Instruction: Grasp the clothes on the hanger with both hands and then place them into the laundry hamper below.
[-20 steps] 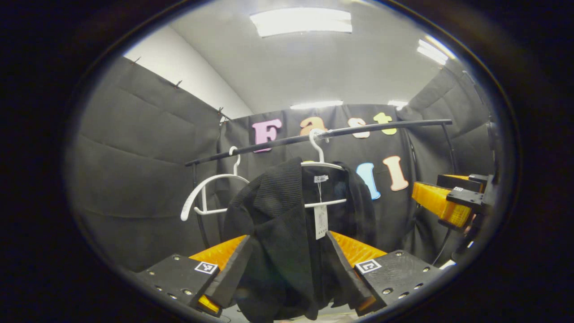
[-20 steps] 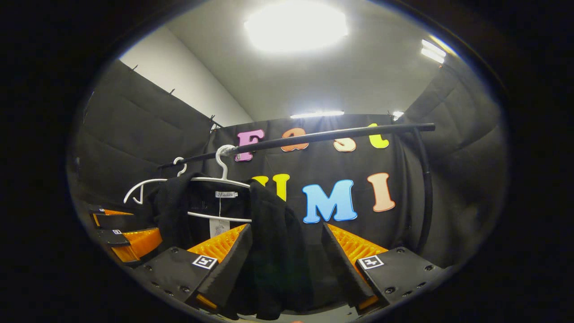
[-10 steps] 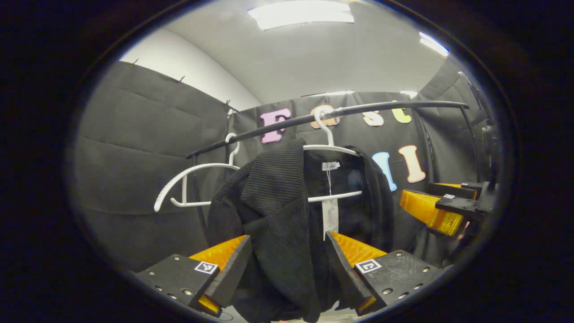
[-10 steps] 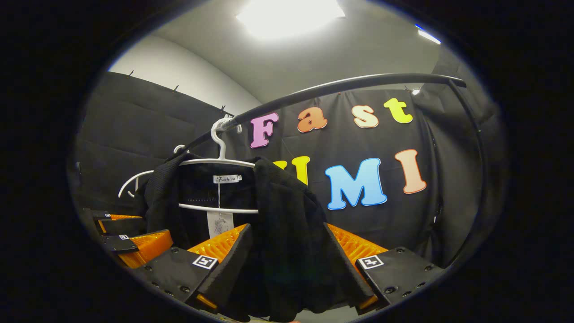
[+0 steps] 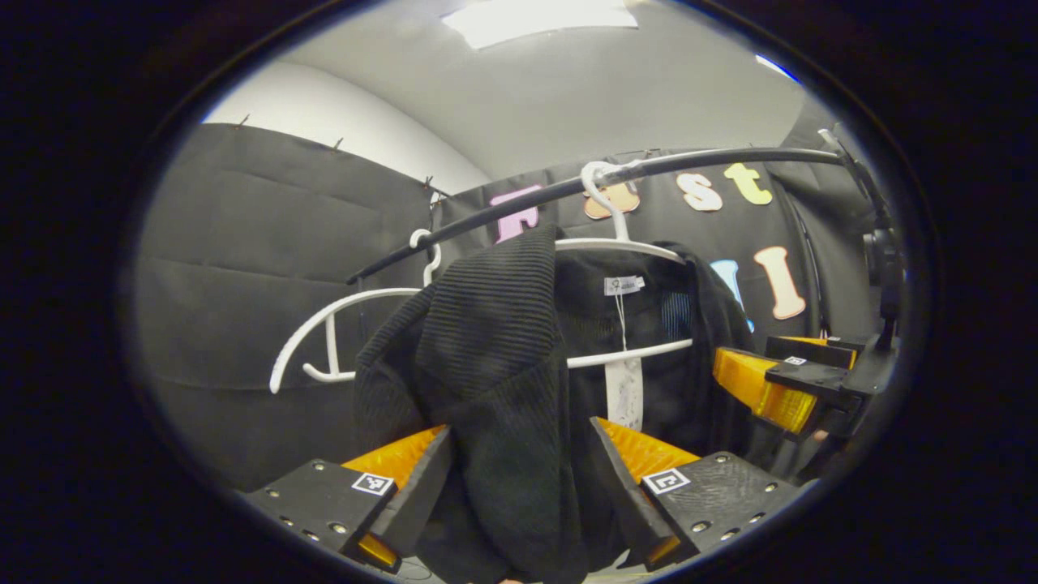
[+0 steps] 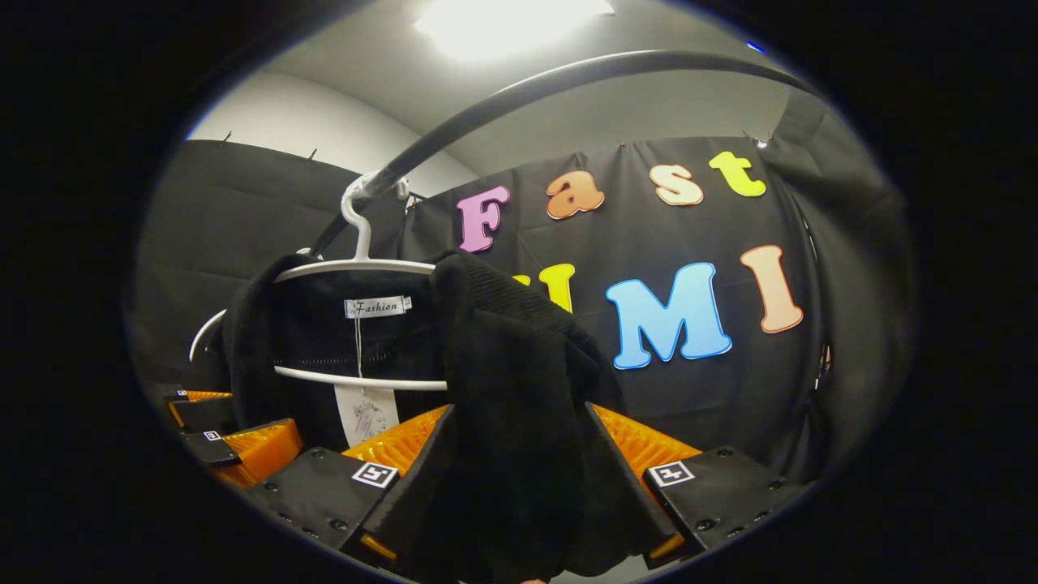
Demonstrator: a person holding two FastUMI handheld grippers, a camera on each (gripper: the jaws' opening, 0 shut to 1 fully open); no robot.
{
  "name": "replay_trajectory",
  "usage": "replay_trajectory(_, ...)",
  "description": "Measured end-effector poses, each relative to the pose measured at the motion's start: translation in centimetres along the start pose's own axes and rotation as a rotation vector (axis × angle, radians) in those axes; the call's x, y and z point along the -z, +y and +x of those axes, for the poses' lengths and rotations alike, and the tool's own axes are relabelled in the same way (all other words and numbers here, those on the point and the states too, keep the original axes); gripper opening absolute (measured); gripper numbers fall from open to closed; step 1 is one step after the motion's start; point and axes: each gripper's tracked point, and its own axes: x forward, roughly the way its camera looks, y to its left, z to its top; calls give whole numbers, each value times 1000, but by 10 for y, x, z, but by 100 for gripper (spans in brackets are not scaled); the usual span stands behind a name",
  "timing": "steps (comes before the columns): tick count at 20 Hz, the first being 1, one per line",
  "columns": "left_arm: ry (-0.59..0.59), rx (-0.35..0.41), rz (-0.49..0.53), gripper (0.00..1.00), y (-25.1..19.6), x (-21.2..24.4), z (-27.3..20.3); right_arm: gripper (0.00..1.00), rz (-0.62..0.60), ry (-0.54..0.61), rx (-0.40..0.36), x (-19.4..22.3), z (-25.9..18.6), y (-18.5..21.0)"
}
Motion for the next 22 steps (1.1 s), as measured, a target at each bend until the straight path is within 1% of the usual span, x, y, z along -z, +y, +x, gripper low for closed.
replay_trajectory(3, 2, -15, 8, 95, -4, 3, 9, 96, 14, 9, -23, 3, 10, 6)
replay_trajectory(4, 1, -19, 8, 95, -5, 3, 10, 92, 17, 15, -28, 5, 11, 9)
replay_trajectory(5, -2, -20, 7, 95, -6, 3, 10, 98, 16, 16, -38, 5, 12, 13)
replay_trajectory(6, -5, -26, 9, 95, -6, 3, 12, 98, 6, 15, -34, 6, 14, 13)
replay_trajectory(8, -5, -42, 17, 95, -5, 5, 15, 97, -25, 18, 20, 10, 17, 4)
replay_trajectory(11, -5, -57, 10, 95, -3, 5, 18, 98, -22, 29, 57, 14, 29, 3)
replay_trajectory(12, -6, -58, 11, 89, -2, 3, 19, 97, -16, 36, 56, 15, 30, 3)
replay_trajectory(13, -7, -67, 17, 82, 1, 5, 19, 90, -14, 42, 60, 15, 28, 2)
replay_trajectory(14, -11, -81, 24, 76, 6, 4, 19, 62, -15, 42, 70, 13, 27, -2)
replay_trajectory(16, -10, -85, 23, 63, 8, 3, 19, 36, -18, 47, 55, 12, 24, 1)
replay_trajectory(17, -7, -84, 23, 56, 9, 2, 18, 27, -18, 50, 52, 11, 22, 0)
replay_trajectory(18, -8, -79, 27, 49, 9, 1, 16, 13, -15, 55, 38, 11, 22, 0)
replay_trajectory(19, -13, -71, 34, 42, 8, -2, 15, 13, -18, 62, 24, 11, 23, 2)
replay_trajectory(20, -25, -93, 52, 35, 13, -5, 13, 16, -27, 62, 13, 9, 23, 0)
replay_trajectory(21, -35, -113, 60, 28, 18, -9, 13, 16, -44, 61, 8, 7, 23, -1)
replay_trajectory(22, -38, -98, 57, 21, 16, -12, 14, 16, -67, 39, 53, -3, 12, -11)
